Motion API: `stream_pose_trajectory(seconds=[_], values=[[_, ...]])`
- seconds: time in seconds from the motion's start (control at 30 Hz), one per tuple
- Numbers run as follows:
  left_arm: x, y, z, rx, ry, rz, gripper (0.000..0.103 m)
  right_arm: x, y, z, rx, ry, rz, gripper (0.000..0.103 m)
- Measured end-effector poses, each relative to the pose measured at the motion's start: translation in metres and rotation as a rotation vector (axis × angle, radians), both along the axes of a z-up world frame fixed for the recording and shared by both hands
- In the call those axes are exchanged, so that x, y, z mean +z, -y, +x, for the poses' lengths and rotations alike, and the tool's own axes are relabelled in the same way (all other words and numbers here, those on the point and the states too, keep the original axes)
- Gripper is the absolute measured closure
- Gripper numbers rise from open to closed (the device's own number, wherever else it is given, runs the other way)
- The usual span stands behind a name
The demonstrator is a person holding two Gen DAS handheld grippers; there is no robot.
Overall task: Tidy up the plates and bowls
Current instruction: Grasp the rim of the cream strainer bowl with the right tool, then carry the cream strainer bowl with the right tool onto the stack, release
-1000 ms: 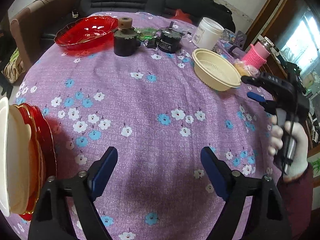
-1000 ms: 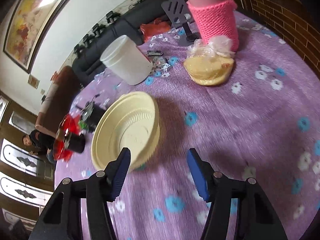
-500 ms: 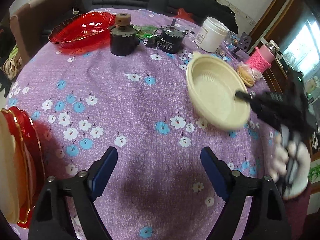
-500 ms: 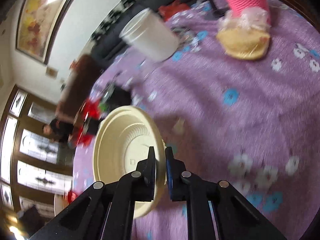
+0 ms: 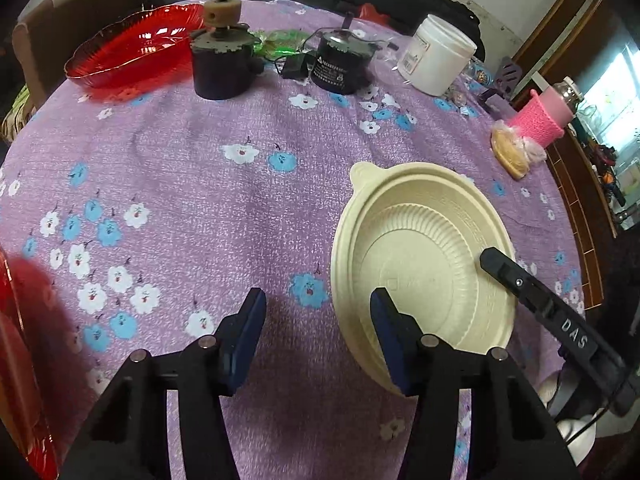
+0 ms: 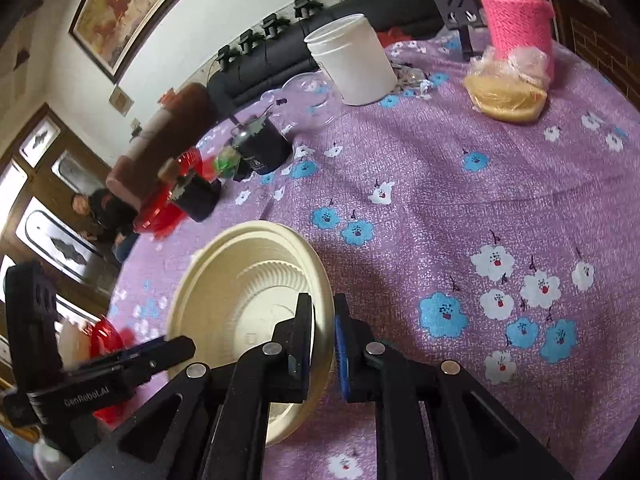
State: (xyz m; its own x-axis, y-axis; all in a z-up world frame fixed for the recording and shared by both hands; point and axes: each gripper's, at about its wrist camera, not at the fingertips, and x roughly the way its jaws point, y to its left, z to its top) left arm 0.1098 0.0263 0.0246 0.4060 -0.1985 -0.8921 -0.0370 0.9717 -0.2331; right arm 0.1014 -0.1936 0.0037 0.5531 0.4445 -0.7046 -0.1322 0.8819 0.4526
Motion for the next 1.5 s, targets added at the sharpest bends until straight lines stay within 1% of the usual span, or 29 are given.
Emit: stream_pose_trajectory(seconds=[0.03, 0.1, 0.2, 0.23, 0.27, 0.3, 0.33, 0.47, 0.57, 0.63, 0.73, 0.83, 1.03, 1.13, 1.27, 1.37, 1.5], values=[[-0.001, 0.001, 0.001, 0.000, 0.001, 0.003, 0.052, -0.001, -0.001, 0.001, 0.004, 0.005, -0.016, 0.090], [-0.008, 0.006, 0.004, -0.008, -0.002, 0.005, 0.065, -0.004, 0.002, 0.001, 0.004, 0.015, -0.010, 0.090], [-0.015, 0.014, 0.007, -0.019, -0.013, -0.007, 0.075, -0.007, 0.002, 0.000, 0.020, 0.014, 0.009, 0.090], [-0.015, 0.017, 0.007, -0.019, -0.001, 0.009, 0.077, -0.007, 0.001, 0.000, 0.022, 0.017, 0.009, 0.090], [-0.015, 0.023, 0.007, -0.030, 0.006, 0.023, 0.082, -0.008, 0.000, 0.000, 0.023, 0.019, 0.005, 0.089], [-0.015, 0.025, 0.007, -0.037, 0.004, 0.021, 0.086, -0.008, -0.001, -0.001, 0.027, 0.022, 0.002, 0.089], [-0.015, 0.027, 0.006, -0.032, 0.003, 0.023, 0.086, -0.008, -0.001, -0.001, 0.030, 0.022, 0.000, 0.087], [-0.011, 0.027, 0.000, -0.021, 0.014, 0.017, 0.086, -0.008, -0.004, -0.004, 0.024, 0.033, -0.027, 0.087], [-0.006, 0.023, -0.010, -0.002, 0.024, 0.004, 0.086, -0.006, -0.003, -0.005, 0.027, 0.037, 0.010, 0.088], [-0.001, 0.022, -0.018, 0.009, 0.040, 0.016, 0.086, -0.003, -0.006, -0.007, 0.037, 0.053, 0.011, 0.088], [0.009, 0.022, -0.032, 0.023, 0.073, 0.035, 0.085, 0.003, -0.014, -0.013, 0.056, 0.086, -0.015, 0.088], [0.019, 0.017, -0.047, 0.047, 0.104, 0.051, 0.085, 0.008, -0.021, -0.018, 0.076, 0.110, -0.003, 0.088], [0.033, -0.004, -0.078, 0.089, 0.142, 0.043, 0.085, 0.024, -0.042, -0.036, 0.129, 0.179, 0.023, 0.088], [0.037, -0.018, -0.093, 0.116, 0.154, 0.036, 0.085, 0.029, -0.055, -0.046, 0.162, 0.198, 0.028, 0.088], [0.042, -0.034, -0.113, 0.147, 0.163, 0.036, 0.085, 0.036, -0.076, -0.060, 0.211, 0.222, 0.010, 0.088], [0.045, -0.040, -0.124, 0.147, 0.167, 0.041, 0.085, 0.042, -0.088, -0.068, 0.223, 0.227, -0.012, 0.088], [0.050, -0.049, -0.135, 0.144, 0.173, 0.012, 0.085, 0.056, -0.092, -0.083, 0.220, 0.235, 0.007, 0.087]])
